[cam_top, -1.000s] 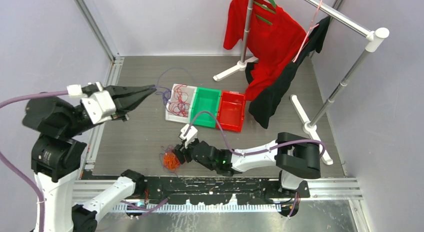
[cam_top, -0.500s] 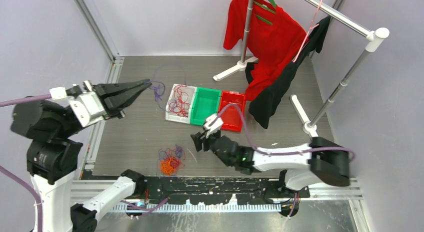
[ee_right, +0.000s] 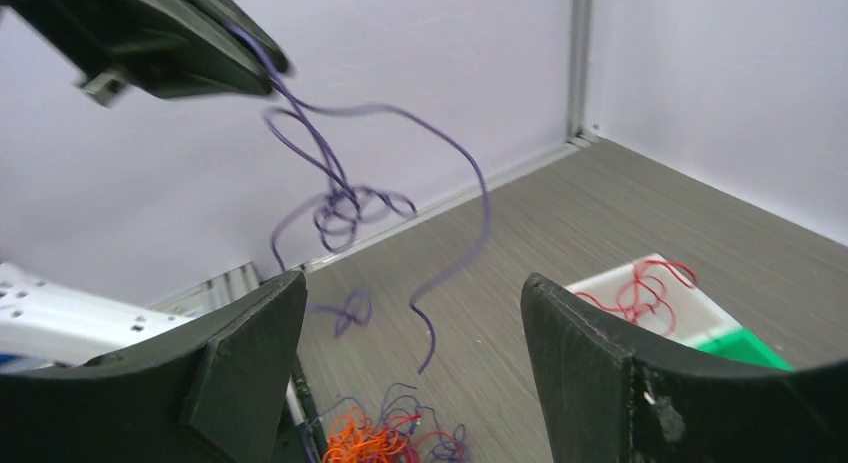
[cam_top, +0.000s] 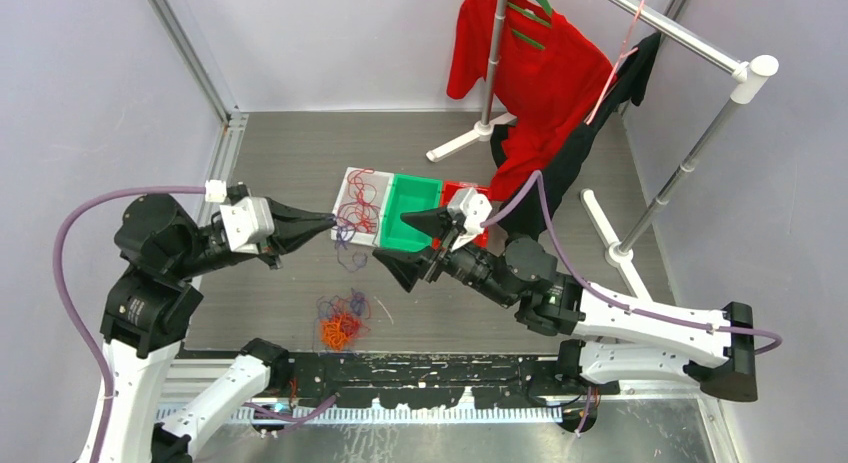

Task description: Untangle the cables

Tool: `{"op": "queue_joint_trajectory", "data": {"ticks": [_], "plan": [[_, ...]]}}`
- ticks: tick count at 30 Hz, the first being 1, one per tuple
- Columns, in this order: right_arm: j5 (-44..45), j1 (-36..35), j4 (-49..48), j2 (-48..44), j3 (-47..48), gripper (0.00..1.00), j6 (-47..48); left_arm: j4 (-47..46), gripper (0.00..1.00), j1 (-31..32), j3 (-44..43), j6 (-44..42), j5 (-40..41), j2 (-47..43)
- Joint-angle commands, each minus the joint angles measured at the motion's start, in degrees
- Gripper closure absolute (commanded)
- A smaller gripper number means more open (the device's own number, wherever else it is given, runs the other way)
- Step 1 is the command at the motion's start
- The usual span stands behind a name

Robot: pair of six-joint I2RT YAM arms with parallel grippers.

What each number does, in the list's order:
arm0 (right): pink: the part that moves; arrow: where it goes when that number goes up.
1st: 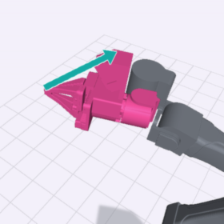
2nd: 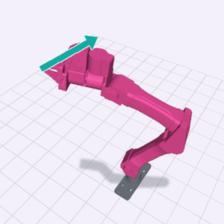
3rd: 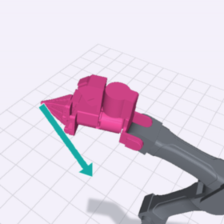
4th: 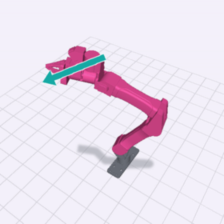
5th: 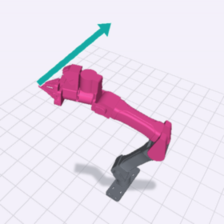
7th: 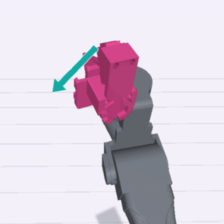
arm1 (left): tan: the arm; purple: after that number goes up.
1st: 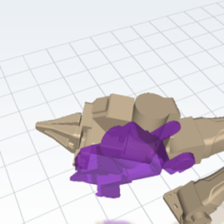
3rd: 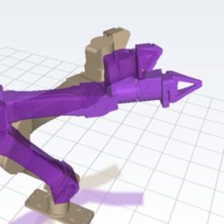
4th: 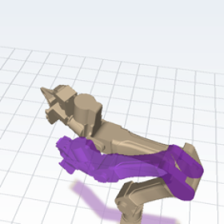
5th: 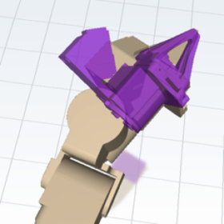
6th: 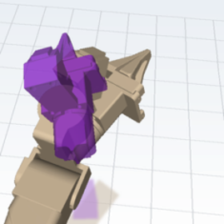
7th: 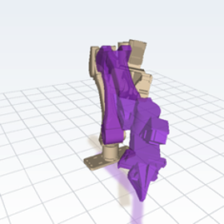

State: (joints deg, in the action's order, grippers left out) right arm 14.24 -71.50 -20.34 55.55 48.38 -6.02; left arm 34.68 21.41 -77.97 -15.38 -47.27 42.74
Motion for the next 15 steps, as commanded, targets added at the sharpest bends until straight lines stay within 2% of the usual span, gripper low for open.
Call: {"op": "queue_joint_trajectory", "data": {"ticks": [1,7,10,12,15], "plan": [[-10.22,0.09,4.01,2.89,7.12,0.16,2.53,1.74,1.00,0.12,1.42,-0.02,-2.73,-0.38],[-10.04,1.47,0.41,10.84,11.88,0.20,3.21,3.66,1.00,0.12,2.28,-0.19,-3.01,-0.20],[-11.65,2.31,-0.85,13.77,13.69,0.25,2.80,5.30,1.00,0.13,2.46,-1.15,-2.84,-0.03],[-11.65,3.06,-0.22,15.41,15.31,0.41,2.37,5.93,1.00,0.12,3.05,-1.68,-2.79,-0.07],[-10.15,5.19,0.91,16.31,15.68,0.77,0.60,7.03,0.98,0.13,3.50,-2.96,-1.50,0.02]]}}
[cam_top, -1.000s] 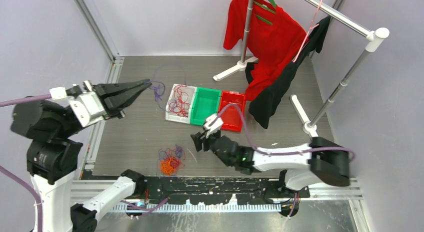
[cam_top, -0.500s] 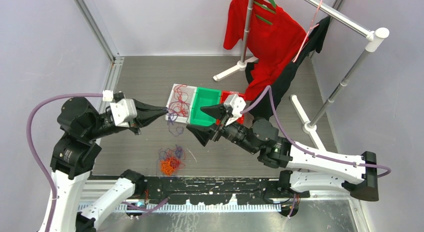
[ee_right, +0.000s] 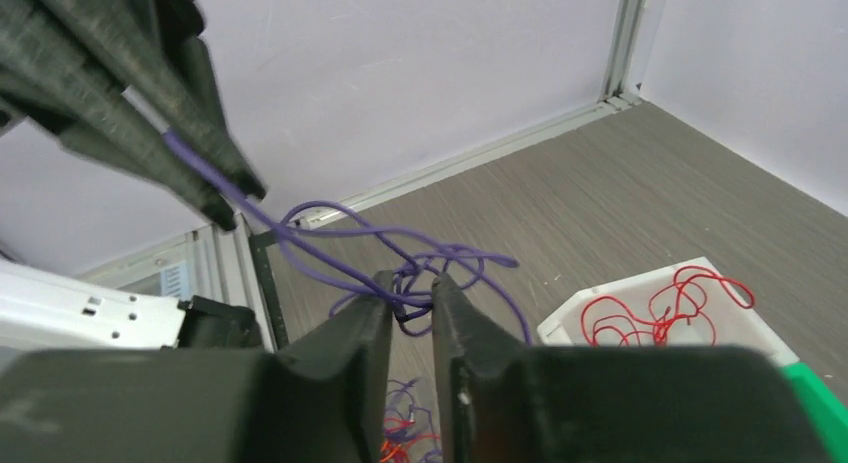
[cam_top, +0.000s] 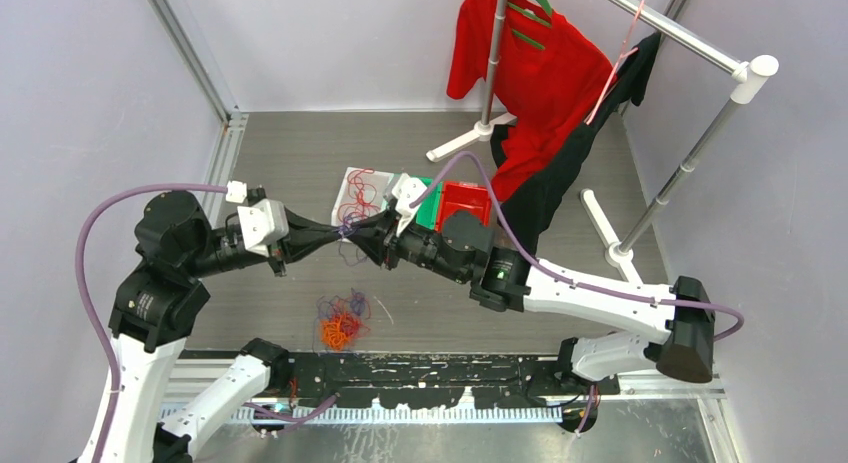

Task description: Untangle the cables

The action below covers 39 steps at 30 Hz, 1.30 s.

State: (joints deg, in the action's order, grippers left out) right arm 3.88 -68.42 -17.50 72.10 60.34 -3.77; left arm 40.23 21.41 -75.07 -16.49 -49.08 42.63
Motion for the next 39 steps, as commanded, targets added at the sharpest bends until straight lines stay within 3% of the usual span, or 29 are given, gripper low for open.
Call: {"op": "queue_joint_trajectory", "data": {"ticks": [1,3,7,9,13,20,25,31,35,39], "plan": [[0.74,3.19,-1.85,-0.50,3.09,0.88,-3.39,2.13,0.91,0.12,0.73,-2.39,1.24,0.17],[3.16,5.45,-1.56,-1.63,1.06,0.98,-6.40,3.85,0.72,0.13,1.25,-4.19,3.02,0.17],[7.87,10.50,3.80,-4.01,-2.24,0.99,-9.05,9.66,0.21,0.12,2.41,-7.47,6.94,0.89],[9.97,14.18,7.75,-4.84,-3.64,0.99,-11.32,14.58,0.01,0.13,2.49,-10.56,8.41,2.33],[16.44,19.91,14.21,-5.19,-6.43,0.99,-14.75,22.31,0.01,0.12,5.63,-15.25,11.61,4.93],[22.35,27.61,22.66,-0.62,-8.37,0.94,-23.67,23.30,0.05,0.12,17.59,-21.07,14.03,3.57],[22.61,29.51,22.22,3.57,-8.19,0.93,-26.24,23.61,0.12,0.12,20.80,-22.56,16.69,4.79],[21.96,29.94,21.51,8.64,-6.65,0.88,-28.03,24.45,0.12,0.12,22.55,-25.16,18.04,6.49],[21.62,29.99,22.29,9.92,-5.30,0.65,-28.40,24.74,0.12,0.12,23.48,-26.29,19.53,7.23],[21.78,29.93,20.91,7.91,-5.47,0.62,-26.75,25.26,0.06,0.13,23.12,-26.93,21.13,8.10]]}}
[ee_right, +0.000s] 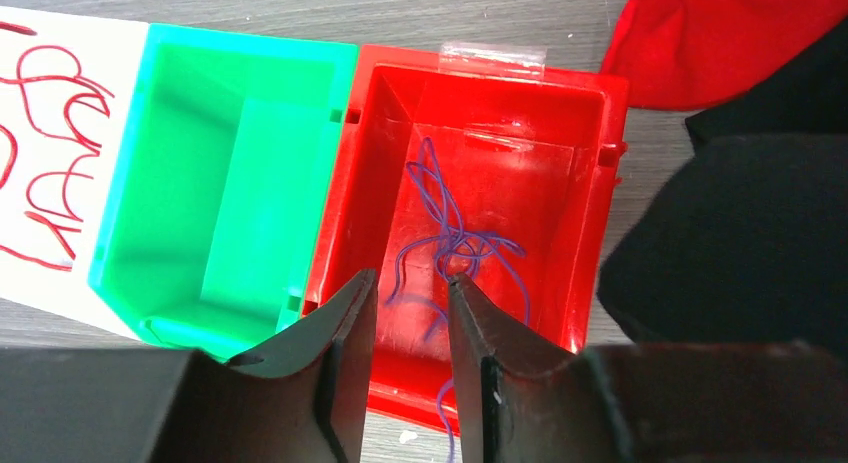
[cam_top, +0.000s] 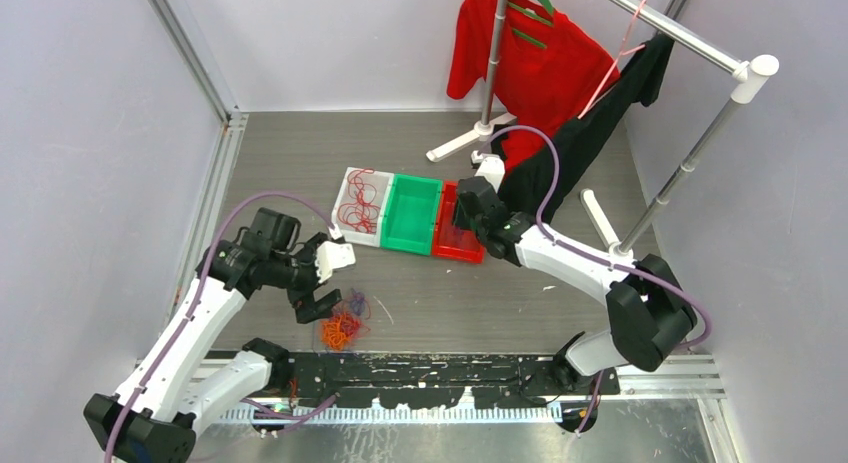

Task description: Untangle the cables

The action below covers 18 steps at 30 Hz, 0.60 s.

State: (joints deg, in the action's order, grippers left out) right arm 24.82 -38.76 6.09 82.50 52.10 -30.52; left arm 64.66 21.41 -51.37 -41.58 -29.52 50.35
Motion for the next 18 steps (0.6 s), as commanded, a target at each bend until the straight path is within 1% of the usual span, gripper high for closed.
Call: {"op": "queue_joint_trajectory", "data": {"ticks": [1,5,9,12,15,16,18], "plan": [[1.12,0.33,-2.74,-3.00,2.75,0.62,0.49,0.87,0.04,0.12,-0.77,-1.91,1.95,0.79],[0.26,-0.07,-2.89,-5.06,2.37,0.59,1.53,1.67,0.00,0.11,-0.65,-2.99,2.37,1.90],[1.71,-3.36,-3.63,-7.32,-0.50,0.55,2.53,1.07,0.00,0.12,1.05,-4.05,2.97,2.88],[6.35,-8.86,-6.11,-9.79,-4.70,0.52,4.79,0.11,0.04,0.06,2.03,-3.84,3.41,4.11],[11.44,-14.75,-10.46,-13.07,-9.39,0.50,5.99,-0.88,0.11,0.04,2.48,-3.29,3.08,5.72],[12.58,-16.67,-12.23,-14.21,-11.11,0.49,6.11,-1.19,0.12,0.08,2.63,-3.29,3.11,6.31],[14.33,-20.64,-15.93,-15.69,-13.97,0.48,6.26,-1.08,0.17,0.07,3.12,-4.11,3.16,7.37]]}}
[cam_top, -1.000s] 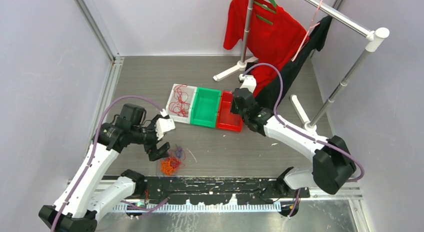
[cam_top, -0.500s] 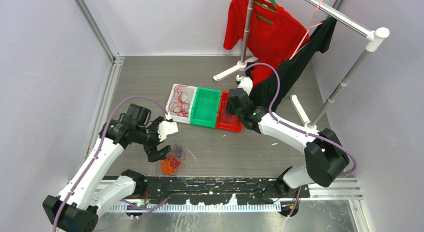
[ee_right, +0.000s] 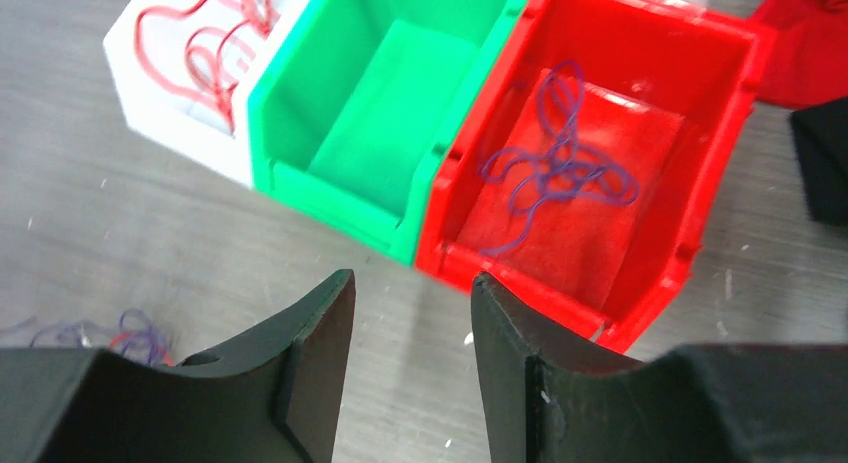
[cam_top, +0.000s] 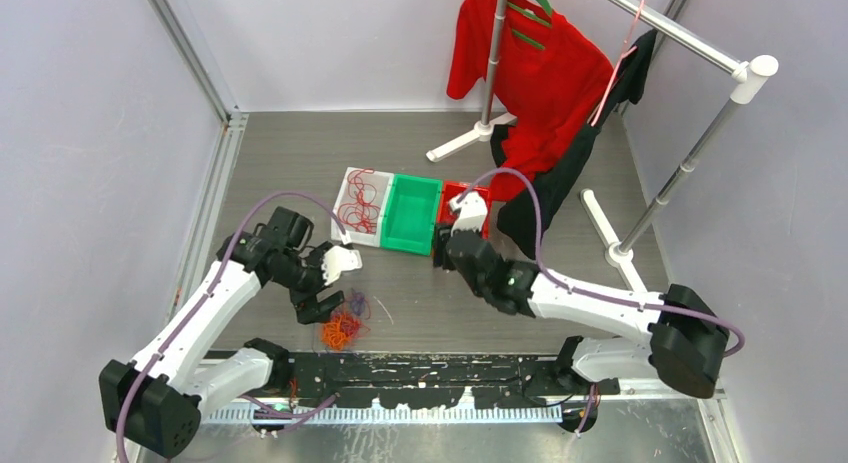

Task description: Untangle the cables

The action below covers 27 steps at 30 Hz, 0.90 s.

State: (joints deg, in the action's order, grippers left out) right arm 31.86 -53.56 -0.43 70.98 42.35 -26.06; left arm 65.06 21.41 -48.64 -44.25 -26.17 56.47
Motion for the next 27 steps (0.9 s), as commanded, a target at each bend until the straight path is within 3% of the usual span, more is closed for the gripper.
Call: {"op": "queue_joint_trajectory", "data": {"ticks": [1,7,11,15,17,22,24,27], "plan": [[7.94,-7.45,-10.02,-4.42,-5.04,0.48,1.81,-0.94,0.18,0.06,0.61,-2.18,-0.24,2.04],[11.59,-15.03,-11.65,-2.56,-6.31,0.44,2.63,5.22,0.17,0.04,0.94,-7.91,-2.09,3.94],[8.49,-17.46,-15.95,0.19,-6.47,0.40,3.33,-0.58,0.21,0.12,4.87,-7.50,-0.11,2.87],[1.60,-18.55,-21.94,2.44,-7.42,0.36,1.74,-8.73,0.38,0.11,8.04,-2.44,1.13,3.46],[-2.98,-18.51,-26.37,3.47,-8.68,0.32,-0.64,-11.85,0.51,0.14,8.85,-0.18,0.22,3.27],[-6.94,-18.51,-32.58,6.95,-9.86,0.29,-3.76,-17.54,0.94,0.12,7.54,6.57,-1.43,3.17],[-6.51,-18.52,-33.03,7.31,-10.08,0.29,-3.90,-17.33,1.00,0.14,4.37,9.12,-2.31,3.84],[-6.02,-18.51,-33.83,6.63,-10.43,0.29,-4.12,-14.26,1.00,0.04,-1.54,13.39,-4.16,4.18]]}}
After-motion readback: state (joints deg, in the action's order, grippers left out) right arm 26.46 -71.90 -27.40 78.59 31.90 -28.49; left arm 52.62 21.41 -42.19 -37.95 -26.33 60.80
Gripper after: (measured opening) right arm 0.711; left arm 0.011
